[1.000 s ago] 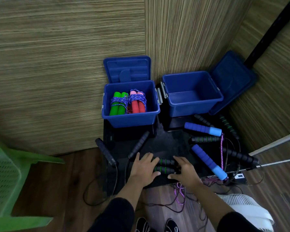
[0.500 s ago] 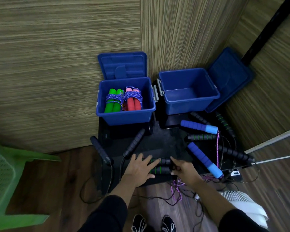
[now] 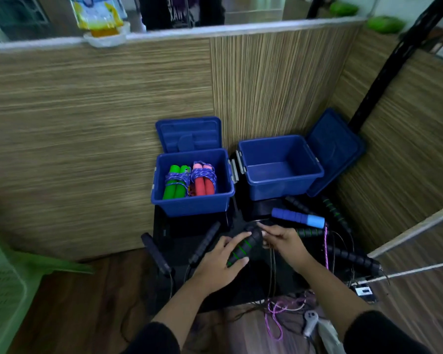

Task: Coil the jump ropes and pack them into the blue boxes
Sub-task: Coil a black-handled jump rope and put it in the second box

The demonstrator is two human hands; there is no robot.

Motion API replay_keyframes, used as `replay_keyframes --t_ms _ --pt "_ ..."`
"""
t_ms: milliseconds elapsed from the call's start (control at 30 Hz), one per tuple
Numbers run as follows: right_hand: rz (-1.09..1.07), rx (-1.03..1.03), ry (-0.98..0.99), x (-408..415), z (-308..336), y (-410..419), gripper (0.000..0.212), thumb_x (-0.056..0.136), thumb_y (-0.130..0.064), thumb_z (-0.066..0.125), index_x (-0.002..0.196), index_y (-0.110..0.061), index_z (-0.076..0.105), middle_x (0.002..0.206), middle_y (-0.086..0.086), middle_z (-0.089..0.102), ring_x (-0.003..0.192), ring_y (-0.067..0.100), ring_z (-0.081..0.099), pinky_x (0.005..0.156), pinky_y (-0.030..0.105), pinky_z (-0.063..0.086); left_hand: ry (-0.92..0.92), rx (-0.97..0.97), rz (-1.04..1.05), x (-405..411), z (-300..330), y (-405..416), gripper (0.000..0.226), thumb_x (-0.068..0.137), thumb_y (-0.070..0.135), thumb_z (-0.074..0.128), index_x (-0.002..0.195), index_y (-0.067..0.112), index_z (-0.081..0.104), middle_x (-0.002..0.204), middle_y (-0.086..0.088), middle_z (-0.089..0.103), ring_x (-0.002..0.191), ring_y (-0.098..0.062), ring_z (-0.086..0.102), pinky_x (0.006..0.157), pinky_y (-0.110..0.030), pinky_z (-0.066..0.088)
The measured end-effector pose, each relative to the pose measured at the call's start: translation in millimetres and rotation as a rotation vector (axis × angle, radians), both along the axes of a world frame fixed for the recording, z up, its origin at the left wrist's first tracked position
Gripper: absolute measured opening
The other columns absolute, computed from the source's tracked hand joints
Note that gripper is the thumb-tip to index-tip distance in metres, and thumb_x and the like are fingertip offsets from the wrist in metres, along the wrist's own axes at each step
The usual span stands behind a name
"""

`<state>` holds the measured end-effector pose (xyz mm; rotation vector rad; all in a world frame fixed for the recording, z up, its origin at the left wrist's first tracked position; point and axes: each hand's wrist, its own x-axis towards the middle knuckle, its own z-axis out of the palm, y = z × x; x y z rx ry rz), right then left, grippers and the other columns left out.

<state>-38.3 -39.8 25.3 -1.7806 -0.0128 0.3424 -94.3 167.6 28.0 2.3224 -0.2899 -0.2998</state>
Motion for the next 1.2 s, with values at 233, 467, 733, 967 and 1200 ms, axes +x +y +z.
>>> replay_keyframes --t_ms 233,467,733,967,1200 --pt "-0.076 0.293 0.054 12 52 35 0.032 0.097 -0.006 0.046 0.128 -0.014 0.049 0.086 0.009 0.061 0.074 0.014 0.058 0.064 0.022 0.055 0.022 -0.301 0.259 24 39 3 0.058 0.092 0.034 0.059 0.128 0.069 0.031 0.118 0.005 0.057 0.1 -0.02 0.062 0.087 -0.043 0.054" --pt "0.068 0.329 0.145 -2 71 66 0.024 0.1 -0.012 0.041 0.107 0.003 0.058 0.074 0.01 0.062 0.065 0.015 0.063 0.066 0.029 0.056 -0.082 -0.776 0.555 47 81 12 0.055 0.097 0.018 0.056 0.124 0.063 0.039 0.133 0.003 0.047 0.101 -0.017 0.065 0.07 -0.026 0.056" --pt "0.333 0.184 0.276 -27 65 92 0.029 0.101 -0.025 0.041 0.09 -0.016 0.066 0.083 0.002 0.069 0.084 0.015 0.066 0.081 0.032 0.054 0.042 -1.046 0.711 57 110 10 0.048 0.096 0.023 0.056 0.123 0.059 0.04 0.13 -0.005 0.053 0.089 -0.038 0.07 0.06 -0.046 0.059" --pt "0.375 0.049 0.181 -30 61 74 0.032 0.098 -0.033 0.046 0.077 -0.014 0.061 0.067 0.003 0.063 0.064 0.013 0.061 0.067 0.026 0.047 -0.005 -1.106 0.721 54 109 21 0.045 0.096 0.018 0.055 0.12 0.055 0.045 0.103 -0.013 0.056 0.05 -0.02 0.047 0.048 -0.025 0.04" --pt "0.387 -0.27 -0.136 -20 76 24 0.021 0.092 -0.032 0.057 0.075 -0.019 0.057 0.053 -0.001 0.051 0.051 0.013 0.051 0.059 0.023 0.044 -0.228 -0.97 0.796 66 125 94 0.051 0.096 0.014 0.057 0.126 0.052 0.042 0.101 -0.015 0.055 0.046 -0.018 0.045 0.041 -0.025 0.04"
